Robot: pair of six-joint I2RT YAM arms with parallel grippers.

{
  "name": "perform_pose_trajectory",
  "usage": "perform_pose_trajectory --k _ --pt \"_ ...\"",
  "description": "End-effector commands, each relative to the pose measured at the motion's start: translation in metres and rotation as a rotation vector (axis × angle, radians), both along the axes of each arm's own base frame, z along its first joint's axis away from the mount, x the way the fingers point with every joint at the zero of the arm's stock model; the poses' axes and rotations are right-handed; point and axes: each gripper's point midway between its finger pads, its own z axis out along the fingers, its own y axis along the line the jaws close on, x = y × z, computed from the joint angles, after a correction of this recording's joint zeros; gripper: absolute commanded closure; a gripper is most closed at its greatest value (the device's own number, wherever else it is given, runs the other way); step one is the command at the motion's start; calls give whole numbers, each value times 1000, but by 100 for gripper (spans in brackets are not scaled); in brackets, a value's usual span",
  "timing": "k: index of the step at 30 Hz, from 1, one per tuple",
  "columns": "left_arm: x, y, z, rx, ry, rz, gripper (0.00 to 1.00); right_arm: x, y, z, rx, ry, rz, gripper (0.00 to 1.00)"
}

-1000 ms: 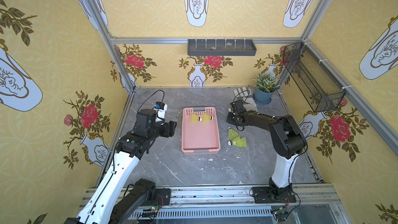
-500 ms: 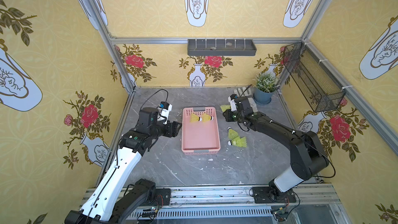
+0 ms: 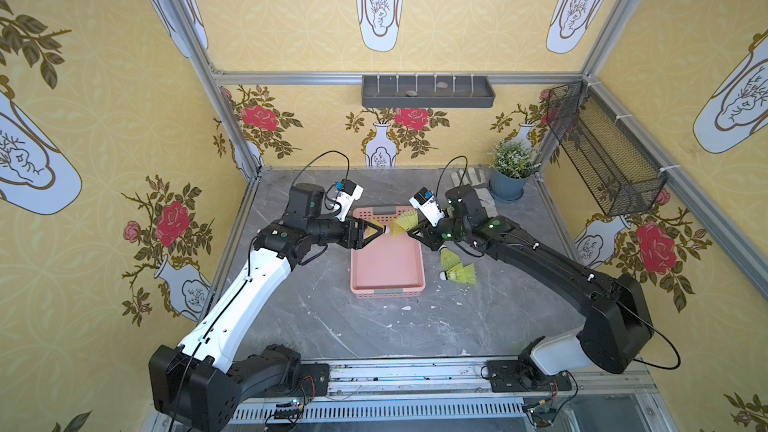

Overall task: Put the shuttlecocks into the storage box
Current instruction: Place the shuttlecock in the storage box.

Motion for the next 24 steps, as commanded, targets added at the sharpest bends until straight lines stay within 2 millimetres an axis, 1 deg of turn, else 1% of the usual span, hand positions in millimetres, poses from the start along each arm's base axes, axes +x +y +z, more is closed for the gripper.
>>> perform_pose_trajectory --k 1,3,6,11,16,19,22,24 --pt "-2 -9 1 38 -58 -68 34 -23 10 0 -22 0 109 79" --pt "-10 -20 2 50 -73 -121 37 -29 13 1 -26 2 133 79" --pt "-12 -25 1 61 -92 -145 41 -35 17 7 -13 7 160 79" --pt "-17 -26 -1 85 -117 -169 42 -47 25 14 2 10 211 79" --pt "-21 -25 0 94 -143 -180 43 -56 29 14 0 21 246 79" --pt "-24 -26 0 89 -149 -197 45 -59 30 15 -1 26 255 79" --pt "-25 -27 -2 95 -145 -204 51 -59 30 17 1 20 258 79" --pt "-26 -27 -4 100 -141 -208 52 -60 30 17 0 21 260 79"
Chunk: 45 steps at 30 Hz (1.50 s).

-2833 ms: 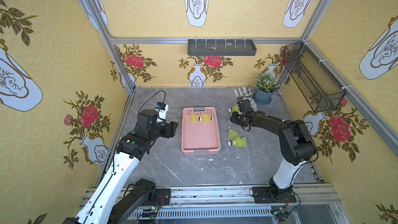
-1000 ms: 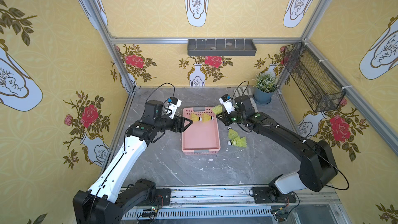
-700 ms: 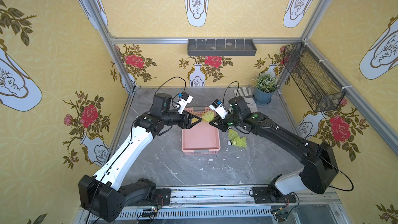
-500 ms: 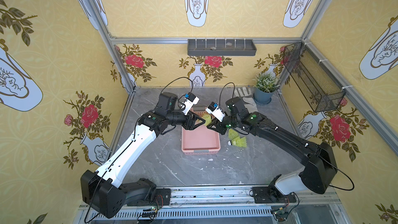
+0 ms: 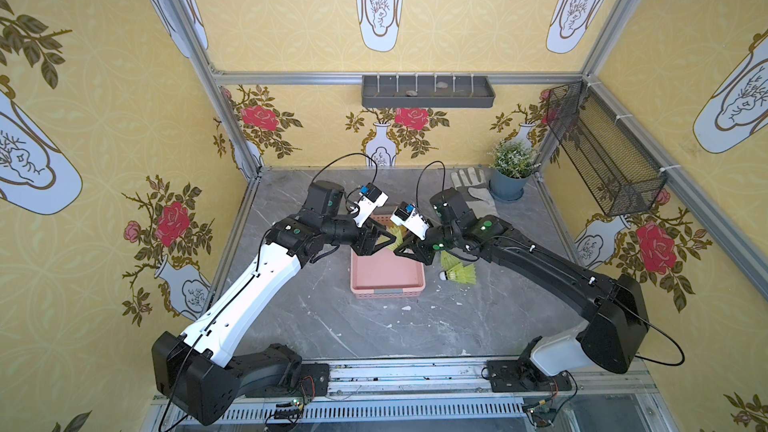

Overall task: Put the shuttlecocks into the storage box
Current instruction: Place the shuttlecock in the storage box.

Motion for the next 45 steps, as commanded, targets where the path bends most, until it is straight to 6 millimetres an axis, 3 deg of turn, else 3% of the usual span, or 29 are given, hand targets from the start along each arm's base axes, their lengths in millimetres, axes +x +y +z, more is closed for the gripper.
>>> perform_pose_trajectory --k 1,10,14,19,23,28,34,38,45 --pt "-3 1 -7 20 8 -16 53 -3 2 5 12 -10 22 79" --pt "-4 -1 -16 47 27 -28 59 -7 3 5 15 -1 35 79" --pt "-5 -2 -21 62 41 -30 71 -7 2 5 14 -9 29 79" --pt "-8 -2 -22 67 45 -35 100 -3 -1 6 11 -28 6 77" --pt "-4 -2 -18 53 41 -3 100 5 -5 6 5 -65 -39 71" --pt "12 1 -11 -4 20 118 100 25 -16 6 -13 -152 -156 54" --pt "31 4 2 -172 5 283 100 52 -39 11 -44 -271 -342 47" --pt "45 8 -10 -221 49 393 100 67 -58 16 -61 -337 -471 45" --pt "64 15 -39 -219 167 545 100 76 -89 26 -30 -407 -646 45"
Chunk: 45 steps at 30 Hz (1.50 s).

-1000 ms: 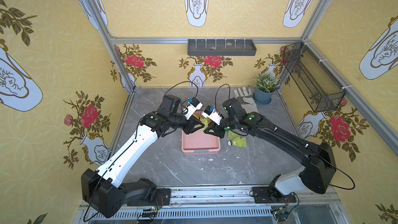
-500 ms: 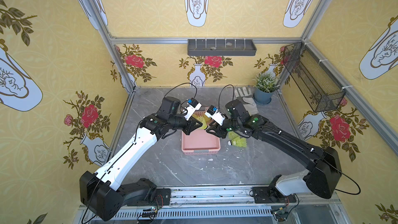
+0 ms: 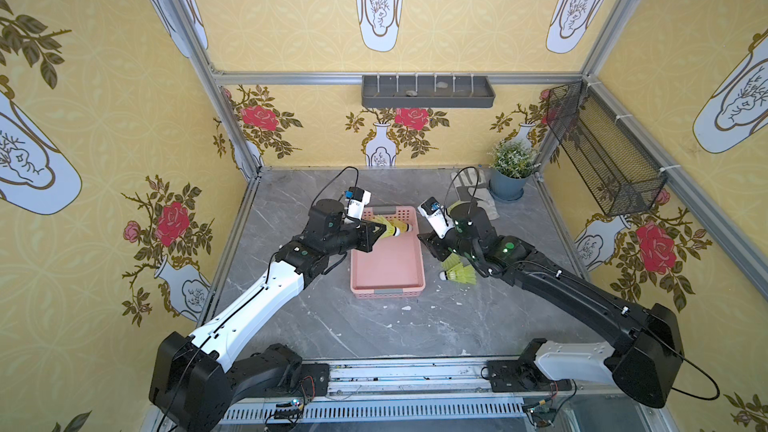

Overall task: Put the shuttlecocks into the storage box
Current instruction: Place the shuttlecock in the storage box.

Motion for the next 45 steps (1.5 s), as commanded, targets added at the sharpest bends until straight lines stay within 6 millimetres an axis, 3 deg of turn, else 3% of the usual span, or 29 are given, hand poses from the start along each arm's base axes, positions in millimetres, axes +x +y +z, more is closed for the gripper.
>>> perform_pose_trajectory --k 1,8,24,45 --pt "16 4 -2 -52 33 105 100 16 -16 20 62 -93 -136 45" --pt "25 2 -28 -51 137 162 100 15 -33 22 96 -119 -219 45" --pt "33 -19 -90 -51 328 133 100 15 -47 15 85 -126 -273 43" --pt "63 -45 -140 -112 434 156 100 13 -50 10 75 -131 -273 42"
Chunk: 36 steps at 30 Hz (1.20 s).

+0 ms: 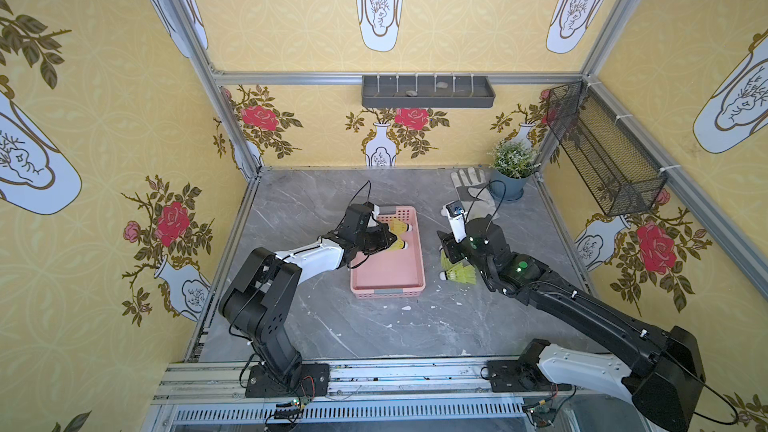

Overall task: Put the shuttlecocks into the storage box
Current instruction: Place the shuttlecock in the storage box.

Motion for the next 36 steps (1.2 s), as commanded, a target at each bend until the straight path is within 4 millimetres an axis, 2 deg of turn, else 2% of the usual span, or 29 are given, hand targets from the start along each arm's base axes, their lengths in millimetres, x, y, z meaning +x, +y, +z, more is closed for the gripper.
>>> perform_pose_trajectory --k 1,20,36 --pt "9 -8 5 -45 -27 -1 100 5 -1 14 32 -55 -18 42" --pt "24 -19 -11 -63 -8 -1 100 3 -9 15 18 -49 -39 42" --pt "29 -18 -27 -59 22 10 100 4 -8 12 17 -36 -40 41"
